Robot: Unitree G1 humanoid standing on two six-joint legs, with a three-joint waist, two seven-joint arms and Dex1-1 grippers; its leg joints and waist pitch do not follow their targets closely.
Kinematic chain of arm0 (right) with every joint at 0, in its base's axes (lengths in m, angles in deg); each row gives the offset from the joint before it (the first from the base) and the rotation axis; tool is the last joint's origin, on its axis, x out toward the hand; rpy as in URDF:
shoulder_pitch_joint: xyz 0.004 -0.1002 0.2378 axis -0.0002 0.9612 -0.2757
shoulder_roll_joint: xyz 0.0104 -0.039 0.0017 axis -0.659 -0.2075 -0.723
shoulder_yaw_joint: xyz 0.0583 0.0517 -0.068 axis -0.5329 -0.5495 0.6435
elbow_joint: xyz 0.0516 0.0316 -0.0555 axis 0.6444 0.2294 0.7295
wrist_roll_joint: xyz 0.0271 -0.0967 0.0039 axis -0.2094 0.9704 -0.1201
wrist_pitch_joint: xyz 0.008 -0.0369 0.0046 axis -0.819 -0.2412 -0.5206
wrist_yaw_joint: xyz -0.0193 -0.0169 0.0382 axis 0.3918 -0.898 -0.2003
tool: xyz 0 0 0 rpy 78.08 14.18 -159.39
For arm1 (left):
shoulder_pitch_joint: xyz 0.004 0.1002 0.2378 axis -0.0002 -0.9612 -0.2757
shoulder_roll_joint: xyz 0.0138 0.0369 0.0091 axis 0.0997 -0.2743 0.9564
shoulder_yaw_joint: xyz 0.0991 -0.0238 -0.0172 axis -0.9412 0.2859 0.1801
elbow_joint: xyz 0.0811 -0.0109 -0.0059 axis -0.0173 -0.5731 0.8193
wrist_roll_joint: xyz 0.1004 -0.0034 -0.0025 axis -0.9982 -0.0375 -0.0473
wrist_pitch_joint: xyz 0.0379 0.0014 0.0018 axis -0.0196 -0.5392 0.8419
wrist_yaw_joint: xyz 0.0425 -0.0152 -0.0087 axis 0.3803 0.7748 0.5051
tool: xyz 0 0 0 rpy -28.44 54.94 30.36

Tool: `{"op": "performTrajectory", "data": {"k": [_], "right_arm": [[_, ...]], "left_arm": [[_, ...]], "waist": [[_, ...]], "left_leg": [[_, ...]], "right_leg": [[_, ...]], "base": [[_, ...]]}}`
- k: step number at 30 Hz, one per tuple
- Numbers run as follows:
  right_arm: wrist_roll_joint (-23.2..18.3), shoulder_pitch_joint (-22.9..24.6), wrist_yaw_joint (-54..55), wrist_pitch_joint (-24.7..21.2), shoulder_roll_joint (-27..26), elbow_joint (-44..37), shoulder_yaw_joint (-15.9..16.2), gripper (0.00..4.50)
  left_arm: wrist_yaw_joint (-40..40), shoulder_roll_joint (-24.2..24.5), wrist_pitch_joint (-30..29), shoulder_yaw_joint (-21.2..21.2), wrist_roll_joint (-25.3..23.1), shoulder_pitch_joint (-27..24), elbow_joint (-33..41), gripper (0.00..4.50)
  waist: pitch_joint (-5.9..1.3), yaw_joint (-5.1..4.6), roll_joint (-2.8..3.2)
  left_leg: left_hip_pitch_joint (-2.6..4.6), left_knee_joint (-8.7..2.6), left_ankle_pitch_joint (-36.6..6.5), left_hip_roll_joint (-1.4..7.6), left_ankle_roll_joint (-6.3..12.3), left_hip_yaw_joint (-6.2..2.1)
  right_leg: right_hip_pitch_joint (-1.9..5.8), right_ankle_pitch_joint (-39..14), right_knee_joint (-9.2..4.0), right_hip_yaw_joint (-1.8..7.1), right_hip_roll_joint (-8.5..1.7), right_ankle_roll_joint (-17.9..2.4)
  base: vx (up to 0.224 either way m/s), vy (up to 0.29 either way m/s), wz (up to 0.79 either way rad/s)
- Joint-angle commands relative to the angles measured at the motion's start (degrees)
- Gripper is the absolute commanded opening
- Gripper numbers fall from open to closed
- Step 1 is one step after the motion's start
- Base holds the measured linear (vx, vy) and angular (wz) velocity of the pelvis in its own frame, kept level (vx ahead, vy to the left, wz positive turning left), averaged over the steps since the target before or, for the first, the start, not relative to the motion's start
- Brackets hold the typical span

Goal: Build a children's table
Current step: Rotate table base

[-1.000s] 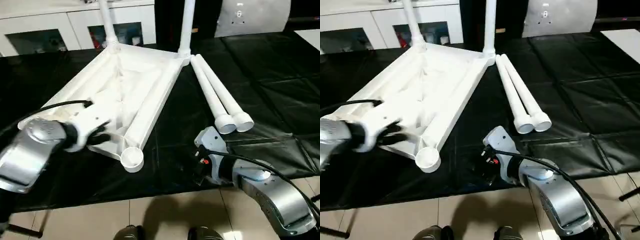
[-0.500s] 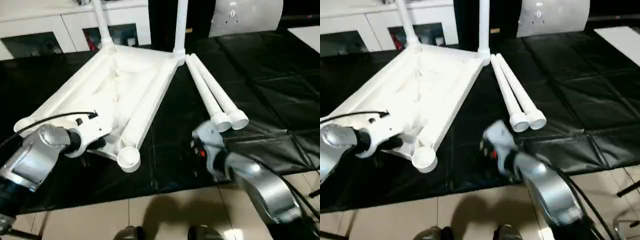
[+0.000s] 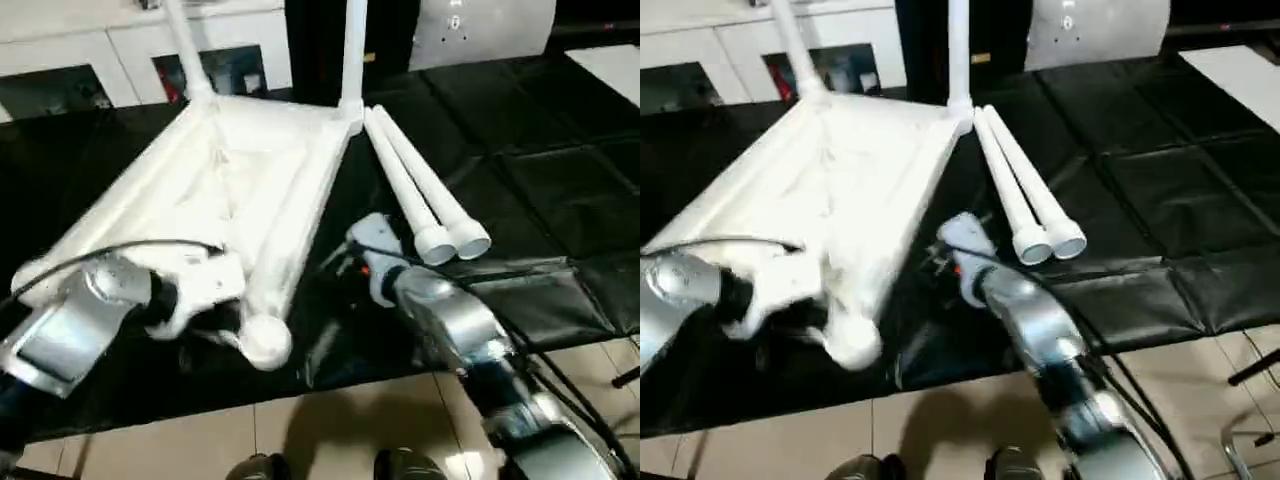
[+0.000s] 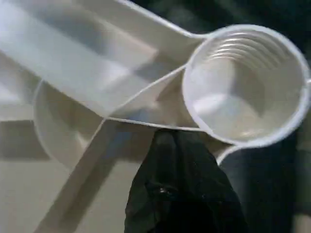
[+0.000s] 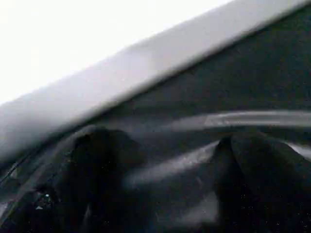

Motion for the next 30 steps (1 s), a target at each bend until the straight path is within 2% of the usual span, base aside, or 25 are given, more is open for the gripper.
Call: {"op": "performTrajectory", "data": {"k": [1,4,7,8,13,16,17,19,20,21,23,24,26,29,30], "right_arm": [[0.8,-0.4,-0.4,1.1,-1.0,3.9,1.4,4.50],[0.9,-1.7,-0.9,3.8,-2.6,6.7,1.5,4.50],[0.4,-2.6,-1.5,5.5,-3.9,7.7,1.1,4.50],[0.5,-3.1,-1.8,6.3,-4.3,8.4,1.0,4.50],[1.2,-4.9,-2.5,9.9,-6.0,11.8,0.5,4.50],[1.4,-5.3,-2.6,11.1,-6.2,12.9,0.3,4.50],[1.6,-5.5,-2.6,11.5,-6.3,13.3,0.3,4.50],[1.7,-5.7,-2.5,12.0,-6.4,13.6,0.1,4.50],[1.9,-5.8,-2.2,12.3,-6.4,13.5,0.0,4.50],[2.3,-5.8,-1.6,12.7,-6.1,13.0,-0.4,4.50],[2.6,-5.8,-1.4,13.1,-6.0,12.9,-0.9,4.50],[2.8,-5.3,-1.1,13.3,-5.4,12.0,-1.7,4.50],[2.9,-4.4,-0.6,13.2,-4.3,9.9,-2.4,4.50],[2.4,-3.4,-0.1,12.6,-3.1,6.8,-3.7,4.50],[1.6,-2.5,0.4,11.5,-1.9,2.8,-5.4,4.50]], "left_arm": [[-1.2,-0.1,-0.8,-1.1,1.2,-0.8,1.8,0.06],[-1.0,-0.8,-1.2,-1.2,1.8,-1.3,3.2,0.06],[-0.8,-2.3,-1.6,-0.9,2.7,-1.6,4.2,0.06],[-0.6,-2.9,-1.9,-0.7,2.9,-1.6,4.5,0.06],[3.5,-8.4,-1.6,0.2,3.3,-0.5,3.7,0.06],[4.9,-10.2,-1.3,0.5,3.2,0.2,2.8,0.06],[5.4,-10.9,-0.9,0.6,2.8,0.4,2.4,0.06],[6.5,-11.7,-0.1,0.8,1.9,0.8,1.4,0.06],[8.1,-12.5,1.1,1.0,0.7,1.3,-0.3,0.06],[11.1,-14.0,3.1,1.7,-1.4,2.4,-3.4,0.06],[12.8,-14.8,4.1,2.3,-2.5,3.1,-5.2,0.06],[15.8,-16.0,5.9,3.1,-4.1,4.4,-8.4,0.06],[18.6,-16.8,8.3,3.6,-5.6,5.7,-11.6,0.06],[19.7,-17.3,9.2,4.1,-5.8,6.2,-12.9,0.06],[19.0,-17.6,9.1,4.9,-4.7,5.9,-12.4,0.06]], "waist": [[-3.52,0.03,0.59],[-3.01,-0.38,0.49],[-2.88,-0.60,0.43],[-2.84,-0.71,0.23],[-2.86,-1.19,0.30],[-3.10,-1.57,0.09],[-3.07,-1.61,0.54],[-3.24,-1.93,0.33],[-3.25,-1.99,0.59],[-3.42,-1.96,0.76],[-3.31,-1.83,0.71],[-3.35,-1.81,0.73],[-3.50,-1.63,0.50],[-3.61,-1.11,0.61],[-3.58,-0.95,0.65]], "left_leg": [[1.79,-4.25,-15.7,3.42,-0.50,-1.71],[1.82,-4.47,-20.2,3.33,-1.58,-1.91],[1.92,-4.52,-22.0,3.28,-1.90,-2.06],[1.95,-4.56,-22.2,3.33,-1.86,-2.03],[1.85,-4.45,-22.1,3.36,-1.52,-2.06],[1.45,-4.30,-20.2,3.20,-0.47,-2.06],[1.37,-4.30,-19.9,3.18,-0.24,-2.11],[1.18,-4.18,-18.6,3.17,0.47,-1.98],[1.08,-4.13,-17.8,3.13,1.09,-1.95],[1.02,-3.95,-16.4,3.09,1.57,-1.94],[1.22,-3.92,-16.3,3.16,1.98,-1.78],[0.94,-3.91,-15.8,3.09,2.25,-1.84],[1.21,-3.84,-15.9,3.09,2.30,-1.80],[1.24,-3.84,-14.5,3.32,2.87,-1.72],[1.20,-3.84,-14.3,3.35,3.00,-1.67]], "right_leg": [[2.63,-12.6,-3.23,3.55,-4.37,-13.6],[2.44,-18.1,-3.63,3.57,-4.38,-12.0],[2.33,-21.4,-3.94,3.63,-4.45,-11.2],[2.26,-21.8,-4.05,3.67,-4.43,-11.1],[2.21,-20.8,-3.99,3.68,-4.41,-11.7],[2.57,-18.9,-3.83,3.61,-4.41,-12.1],[2.61,-18.5,-3.78,3.59,-4.42,-12.2],[2.72,-16.6,-3.77,3.53,-4.32,-12.6],[2.73,-15.4,-3.80,3.42,-4.20,-12.9],[2.87,-13.7,-3.53,3.39,-4.20,-13.2],[2.71,-14.0,-3.74,3.37,-4.09,-13.3],[2.94,-13.8,-3.68,3.28,-4.13,-13.2],[2.89,-14.4,-3.84,3.25,-4.14,-12.8],[2.76,-13.3,-3.61,3.33,-4.20,-13.0],[2.84,-13.1,-3.70,3.36,-4.19,-12.8]], "base": [[0.000,0.000,0.00],[0.000,0.000,0.00],[0.000,0.000,0.00],[0.000,0.000,0.00],[0.000,0.000,0.00],[0.000,0.000,0.00],[0.000,0.000,0.00],[0.000,0.000,0.00],[0.000,0.000,0.00],[0.000,0.000,0.00],[0.000,0.000,0.00],[0.000,0.000,0.00],[0.000,0.000,0.00],[0.000,0.000,0.00],[0.000,0.000,0.00]]}}
